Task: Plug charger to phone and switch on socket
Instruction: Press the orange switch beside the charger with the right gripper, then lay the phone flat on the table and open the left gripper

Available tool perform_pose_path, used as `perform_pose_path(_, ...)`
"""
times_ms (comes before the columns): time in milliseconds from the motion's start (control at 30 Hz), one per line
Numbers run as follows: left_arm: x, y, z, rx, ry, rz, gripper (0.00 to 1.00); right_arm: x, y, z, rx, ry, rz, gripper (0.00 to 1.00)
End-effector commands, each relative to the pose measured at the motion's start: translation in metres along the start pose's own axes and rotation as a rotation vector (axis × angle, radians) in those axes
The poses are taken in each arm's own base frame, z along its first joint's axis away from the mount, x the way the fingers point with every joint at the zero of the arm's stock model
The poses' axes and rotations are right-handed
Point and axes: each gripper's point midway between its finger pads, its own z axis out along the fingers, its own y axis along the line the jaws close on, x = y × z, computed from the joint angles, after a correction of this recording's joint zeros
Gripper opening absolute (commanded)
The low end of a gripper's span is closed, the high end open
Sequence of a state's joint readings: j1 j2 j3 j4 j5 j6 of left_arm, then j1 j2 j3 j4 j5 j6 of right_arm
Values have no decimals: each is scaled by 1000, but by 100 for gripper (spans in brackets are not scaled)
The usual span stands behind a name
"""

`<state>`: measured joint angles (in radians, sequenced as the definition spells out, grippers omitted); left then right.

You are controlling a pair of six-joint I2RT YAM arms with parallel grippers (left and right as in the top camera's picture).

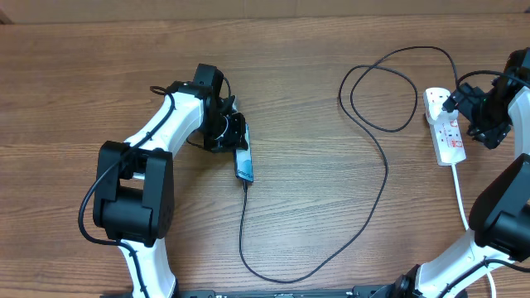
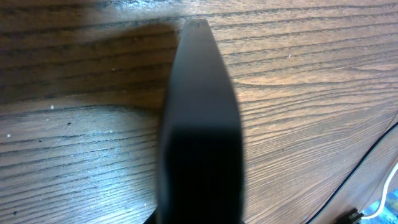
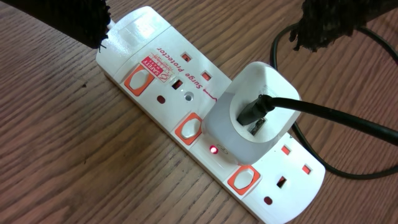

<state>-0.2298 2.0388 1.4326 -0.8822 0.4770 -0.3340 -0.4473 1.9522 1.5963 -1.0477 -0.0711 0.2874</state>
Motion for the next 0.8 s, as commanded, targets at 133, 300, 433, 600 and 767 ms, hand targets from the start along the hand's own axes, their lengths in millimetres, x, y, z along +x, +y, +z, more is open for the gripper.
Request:
perform_pose_path(133,1,-4,2,9,5,27,4,-8,8,-23,-25,-61,-15,100)
perform_pose_path(300,2,-3,2,4,6,26,4,-7,25,-54,-61,-130,-53,100)
perform_pose_path(433,0,3,2,-33,-4,25,4,-6,35,-84,-94,-197,-77,100)
perform_pose_path(600,1,3,3,-42,-4,31,5,-5,38,-118,-125,-276,-84,100)
perform_pose_path(767,3,-3,6,-43,0,49,6,-4,39,-135,-140,-313,-88,100)
